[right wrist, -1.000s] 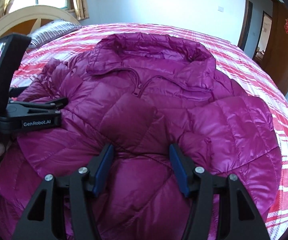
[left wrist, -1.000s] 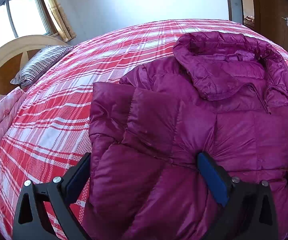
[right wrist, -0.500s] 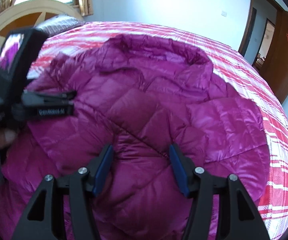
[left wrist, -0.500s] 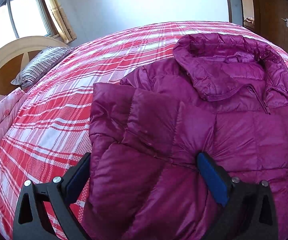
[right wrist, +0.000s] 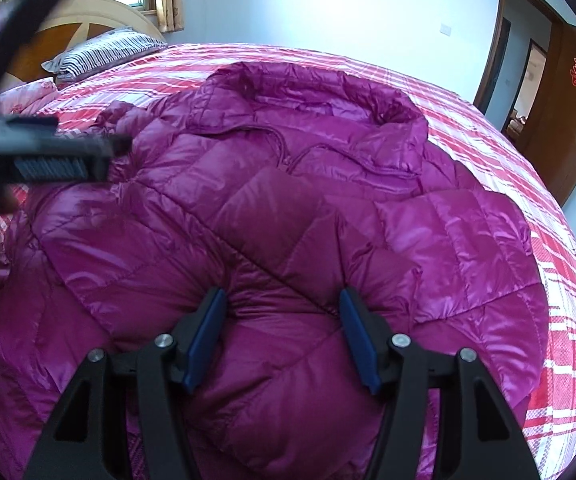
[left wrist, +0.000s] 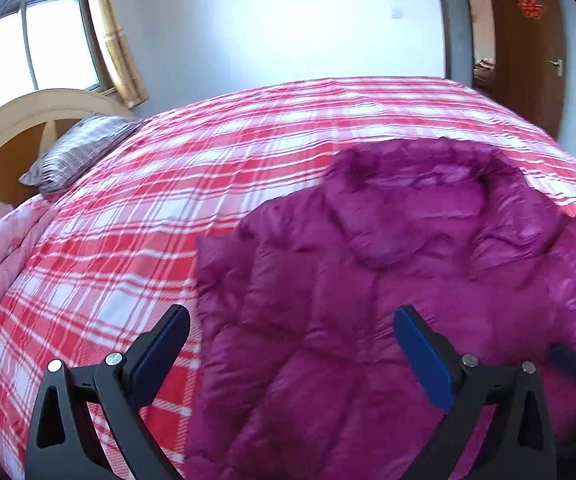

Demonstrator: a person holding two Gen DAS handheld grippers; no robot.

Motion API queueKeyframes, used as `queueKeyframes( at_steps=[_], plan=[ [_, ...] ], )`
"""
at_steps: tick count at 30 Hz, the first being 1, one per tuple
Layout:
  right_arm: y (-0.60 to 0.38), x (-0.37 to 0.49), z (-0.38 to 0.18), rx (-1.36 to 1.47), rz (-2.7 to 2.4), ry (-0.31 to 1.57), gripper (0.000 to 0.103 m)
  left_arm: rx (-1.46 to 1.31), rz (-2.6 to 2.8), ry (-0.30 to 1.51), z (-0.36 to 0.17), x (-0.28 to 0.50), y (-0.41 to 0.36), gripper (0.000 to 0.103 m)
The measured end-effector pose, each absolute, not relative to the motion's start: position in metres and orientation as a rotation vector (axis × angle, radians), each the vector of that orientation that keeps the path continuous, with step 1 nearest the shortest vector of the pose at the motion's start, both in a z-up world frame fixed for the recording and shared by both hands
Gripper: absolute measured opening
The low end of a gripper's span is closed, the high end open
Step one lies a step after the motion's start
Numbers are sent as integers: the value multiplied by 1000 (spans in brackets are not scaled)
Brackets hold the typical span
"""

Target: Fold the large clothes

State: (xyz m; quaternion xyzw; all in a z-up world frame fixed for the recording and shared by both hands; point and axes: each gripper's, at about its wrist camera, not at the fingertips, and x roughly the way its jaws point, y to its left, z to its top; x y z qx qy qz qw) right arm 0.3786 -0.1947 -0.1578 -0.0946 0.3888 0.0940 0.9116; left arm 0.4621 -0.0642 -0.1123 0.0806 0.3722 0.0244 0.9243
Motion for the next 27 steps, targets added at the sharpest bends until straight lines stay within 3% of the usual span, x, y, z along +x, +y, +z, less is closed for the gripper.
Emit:
queueKeyframes(
  at_steps=[5, 15, 20, 27],
  plan=[
    [-196, 377, -158, -190, 196, 797, 62, 294, 74, 854, -160, 478, -86, 102],
    [-210, 379, -142, -116, 256, 800, 60, 277, 83, 810, -167, 474, -84, 102],
    [-289, 396, -91, 117, 150, 667, 72, 287, 94, 800, -169, 473, -88, 102],
    [-367, 470, -125, 254, 113, 834, 73, 293, 102, 786, -169, 471, -89, 102]
  ],
)
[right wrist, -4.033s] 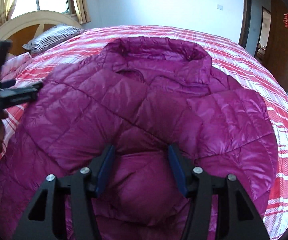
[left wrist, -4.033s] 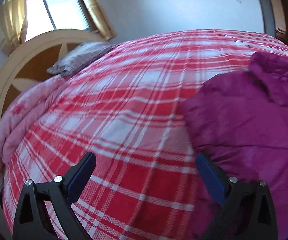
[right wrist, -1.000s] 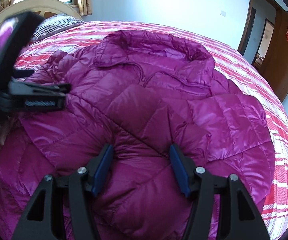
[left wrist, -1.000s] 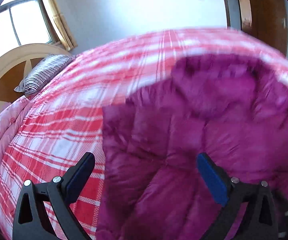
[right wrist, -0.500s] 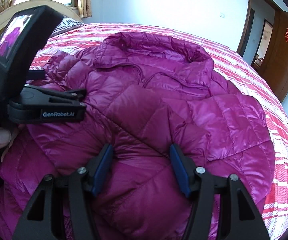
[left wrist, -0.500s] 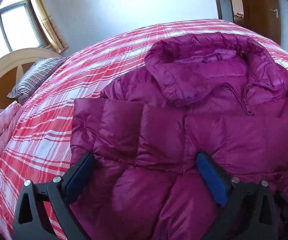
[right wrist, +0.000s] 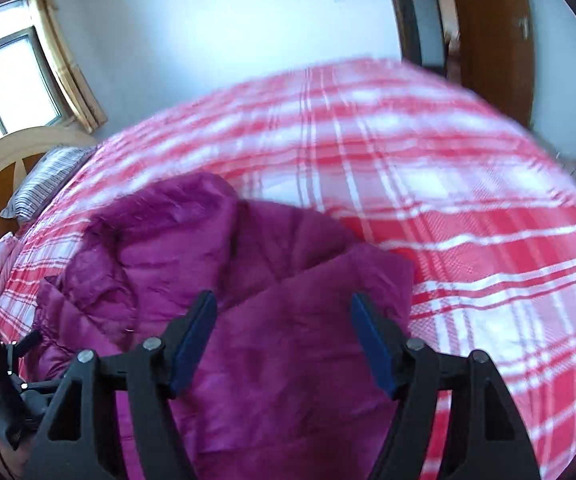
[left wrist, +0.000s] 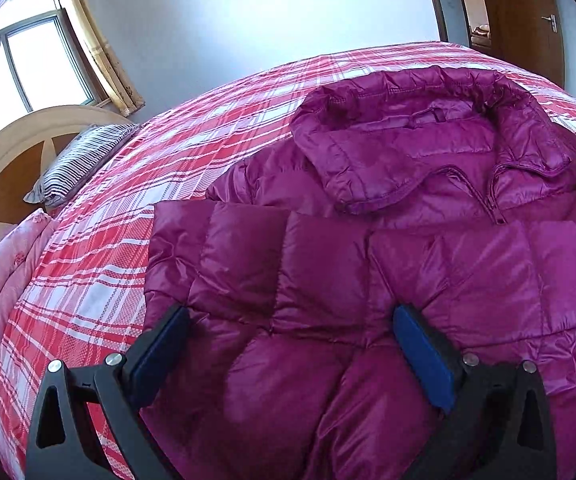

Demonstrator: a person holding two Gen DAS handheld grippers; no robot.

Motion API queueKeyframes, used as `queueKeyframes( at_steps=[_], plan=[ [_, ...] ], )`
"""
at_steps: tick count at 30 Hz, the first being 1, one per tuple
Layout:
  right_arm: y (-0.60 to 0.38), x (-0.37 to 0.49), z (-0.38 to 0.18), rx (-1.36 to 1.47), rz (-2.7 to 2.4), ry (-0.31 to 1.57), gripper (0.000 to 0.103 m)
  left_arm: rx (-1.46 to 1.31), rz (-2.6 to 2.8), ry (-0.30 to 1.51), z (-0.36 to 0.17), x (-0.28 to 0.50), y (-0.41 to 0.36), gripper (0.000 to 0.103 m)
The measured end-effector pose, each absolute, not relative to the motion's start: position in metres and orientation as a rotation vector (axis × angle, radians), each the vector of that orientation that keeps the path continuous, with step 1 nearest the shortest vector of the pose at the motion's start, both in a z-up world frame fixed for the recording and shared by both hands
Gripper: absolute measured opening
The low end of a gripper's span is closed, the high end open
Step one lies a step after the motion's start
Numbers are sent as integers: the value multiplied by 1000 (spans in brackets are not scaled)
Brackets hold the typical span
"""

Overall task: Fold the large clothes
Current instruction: 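Grasp the jacket hem with the right gripper and lift it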

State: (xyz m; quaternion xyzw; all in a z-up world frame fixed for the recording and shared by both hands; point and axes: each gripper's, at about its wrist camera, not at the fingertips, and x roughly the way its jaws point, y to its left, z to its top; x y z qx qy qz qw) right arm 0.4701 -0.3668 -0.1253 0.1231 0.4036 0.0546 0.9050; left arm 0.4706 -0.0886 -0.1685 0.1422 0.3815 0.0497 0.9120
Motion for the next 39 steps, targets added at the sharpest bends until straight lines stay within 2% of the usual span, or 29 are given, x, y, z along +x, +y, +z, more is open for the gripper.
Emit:
queueKeyframes(
  at_steps=[3, 13, 15, 19, 23, 26, 31, 35, 36, 38, 39],
  plan=[
    [-363, 475, -148, 175, 121, 883, 73, 300, 107, 782, -169, 469, -90, 102],
    [-352, 470, -153, 83, 99, 894, 74, 333, 127, 767, -169, 464, -99, 102],
    [-352, 471, -142, 82, 57, 913, 72, 329, 124, 768, -169, 464, -99, 102],
    [-335, 436, -92, 177, 78, 780, 73, 309, 118, 775, -164, 464, -95, 102],
    [-278, 423, -73, 8, 214, 756, 76, 272, 94, 741, -135, 447, -81, 102],
    [-264, 444, -67, -90, 204, 734, 76, 209, 91, 698, -114, 444, -65, 102],
    [-268, 514, -66, -48, 225, 758, 76, 97, 73, 722, -98, 457, -45, 102],
    [-249, 560, -80, -192, 214, 790, 75, 89, 64, 711, -92, 468, -34, 102],
    [-245, 568, -85, -216, 215, 802, 74, 87, 61, 715, -92, 473, -31, 102],
    [-245, 584, -95, -241, 230, 834, 66, 92, 60, 726, -92, 481, -27, 102],
    [-246, 589, -101, -246, 242, 848, 47, 91, 60, 730, -92, 486, -24, 102]
  ],
)
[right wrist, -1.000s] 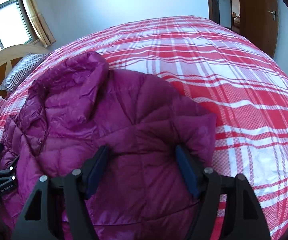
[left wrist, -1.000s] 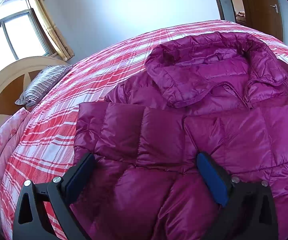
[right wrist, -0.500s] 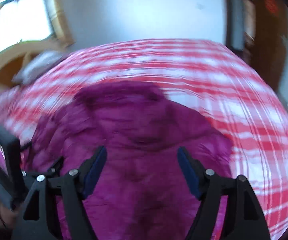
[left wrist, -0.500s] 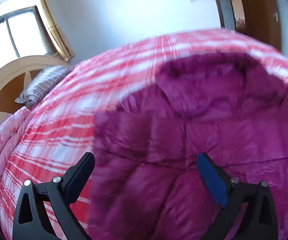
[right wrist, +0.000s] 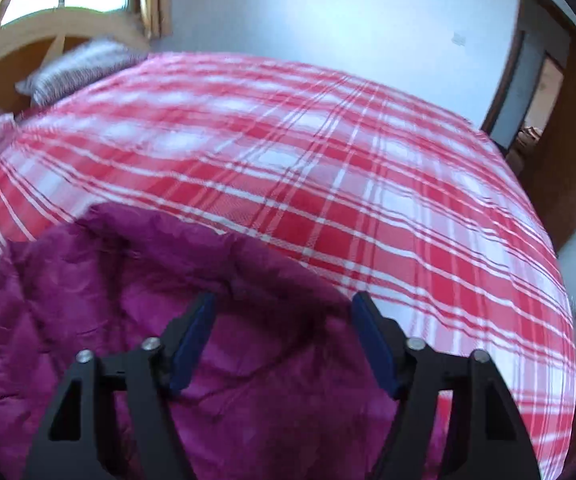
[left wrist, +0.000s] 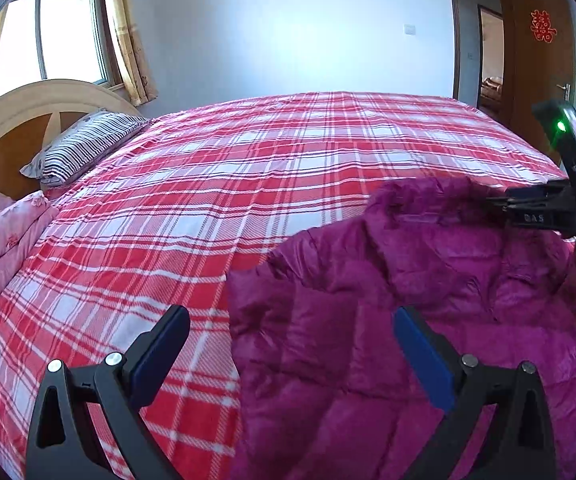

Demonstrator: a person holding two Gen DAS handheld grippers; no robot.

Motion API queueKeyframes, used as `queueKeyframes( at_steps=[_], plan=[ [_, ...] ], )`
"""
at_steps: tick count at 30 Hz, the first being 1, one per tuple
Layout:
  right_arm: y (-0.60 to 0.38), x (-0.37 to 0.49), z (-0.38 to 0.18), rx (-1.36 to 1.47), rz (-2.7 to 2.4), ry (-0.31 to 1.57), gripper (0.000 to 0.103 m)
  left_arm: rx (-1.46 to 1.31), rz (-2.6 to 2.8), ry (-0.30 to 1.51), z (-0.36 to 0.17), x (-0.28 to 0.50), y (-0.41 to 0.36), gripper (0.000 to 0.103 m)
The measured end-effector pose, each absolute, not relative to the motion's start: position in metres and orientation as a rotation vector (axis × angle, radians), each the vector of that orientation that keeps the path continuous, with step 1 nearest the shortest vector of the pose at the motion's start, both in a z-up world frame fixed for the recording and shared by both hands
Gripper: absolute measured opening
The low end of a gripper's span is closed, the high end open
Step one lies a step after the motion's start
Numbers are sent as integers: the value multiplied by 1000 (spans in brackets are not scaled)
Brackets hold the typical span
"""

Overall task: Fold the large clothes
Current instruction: 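Grasp the jacket hem with the right gripper and lift it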

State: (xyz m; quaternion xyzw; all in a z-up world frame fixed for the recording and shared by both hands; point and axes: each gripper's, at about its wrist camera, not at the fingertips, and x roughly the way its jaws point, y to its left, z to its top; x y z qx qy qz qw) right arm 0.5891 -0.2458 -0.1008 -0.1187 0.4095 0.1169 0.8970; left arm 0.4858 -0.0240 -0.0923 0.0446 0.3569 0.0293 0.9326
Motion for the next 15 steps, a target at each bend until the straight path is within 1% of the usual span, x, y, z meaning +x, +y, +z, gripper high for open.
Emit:
queueKeyframes(
  at_steps=[1, 2, 4, 7, 10, 13, 15],
  plan=[
    [-247, 589, -104, -251, 253, 851, 26, 88, 61, 729, -92, 491, -21, 102],
    [-249, 587, -106, -264, 264, 842, 20, 84, 61, 723, -90, 497, -18, 102],
    [-251, 578, -107, -294, 281, 814, 17, 73, 69, 701, -84, 510, -14, 102],
    [-253, 559, -111, -387, 288, 728, 16, 32, 67, 686, -74, 548, -14, 102],
    [-258, 549, -118, -401, 300, 714, 13, 35, 78, 699, -75, 586, -22, 102],
    [-260, 539, -119, -430, 299, 680, 11, 49, 98, 740, -85, 630, -31, 102],
    [-263, 540, -122, -425, 295, 691, 11, 51, 75, 790, -95, 648, -38, 102]
  ],
)
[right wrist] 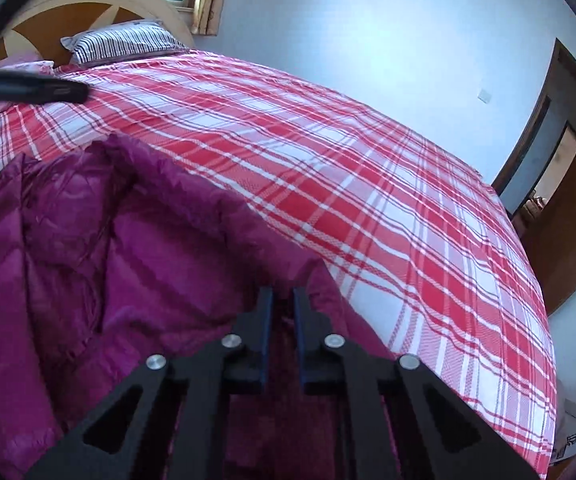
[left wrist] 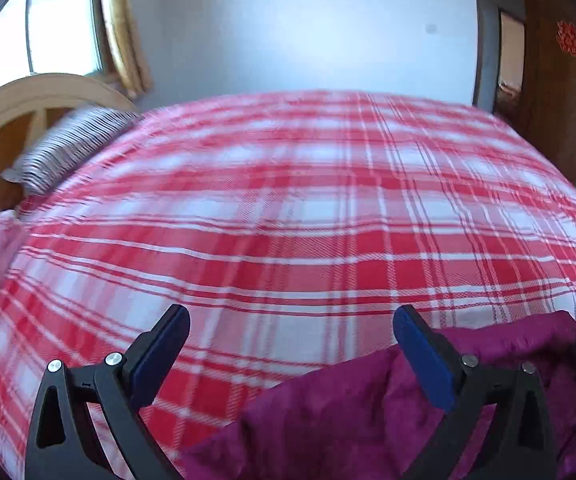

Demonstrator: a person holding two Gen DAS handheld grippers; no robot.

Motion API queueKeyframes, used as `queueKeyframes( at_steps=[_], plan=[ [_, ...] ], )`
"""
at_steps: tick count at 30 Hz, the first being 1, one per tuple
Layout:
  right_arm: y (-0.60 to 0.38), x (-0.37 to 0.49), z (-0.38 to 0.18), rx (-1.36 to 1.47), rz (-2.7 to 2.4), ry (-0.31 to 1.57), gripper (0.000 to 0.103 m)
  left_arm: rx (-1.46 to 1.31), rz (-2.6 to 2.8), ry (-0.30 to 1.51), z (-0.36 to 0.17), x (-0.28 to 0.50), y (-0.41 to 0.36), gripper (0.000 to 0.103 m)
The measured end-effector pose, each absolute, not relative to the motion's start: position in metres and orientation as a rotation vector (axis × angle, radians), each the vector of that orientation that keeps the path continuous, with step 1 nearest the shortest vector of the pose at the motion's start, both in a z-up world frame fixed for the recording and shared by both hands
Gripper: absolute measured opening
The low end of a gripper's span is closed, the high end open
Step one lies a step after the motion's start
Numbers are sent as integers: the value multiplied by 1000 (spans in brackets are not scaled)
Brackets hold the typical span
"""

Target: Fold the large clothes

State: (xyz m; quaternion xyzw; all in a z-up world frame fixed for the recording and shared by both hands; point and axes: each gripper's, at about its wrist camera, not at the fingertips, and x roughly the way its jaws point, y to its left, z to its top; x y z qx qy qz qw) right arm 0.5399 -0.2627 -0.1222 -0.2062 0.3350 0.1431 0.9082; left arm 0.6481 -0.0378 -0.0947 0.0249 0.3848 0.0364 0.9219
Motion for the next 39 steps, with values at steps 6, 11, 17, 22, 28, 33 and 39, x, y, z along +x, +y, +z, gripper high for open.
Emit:
queueKeyframes(
  at_steps=[6, 11, 17, 22, 28, 33, 39],
  plan=[
    [-274, 538, -126, -398, 304, 698, 9, 190, 25, 933, -137, 645, -63, 102],
    [-290, 525, -91, -194, 369, 610, 45, 174, 20, 952, -150, 637, -61, 102],
    [-271, 566, -62, -104, 281, 674, 61, 210, 25, 933, -151, 633, -66, 102],
    [-262, 602, -97, -62, 291, 914, 49, 197, 18, 897, -137, 624, -63, 102],
    [-265, 577, -123, -164, 309, 958, 47, 58, 43, 722, -84, 625, -55, 102],
    [-267, 572, -128, -178, 294, 936, 47, 246, 39, 868, -138, 641, -93, 102],
    [-267, 566, -140, -162, 284, 912, 47, 268, 52, 863, -162, 633, -97, 102]
  ],
)
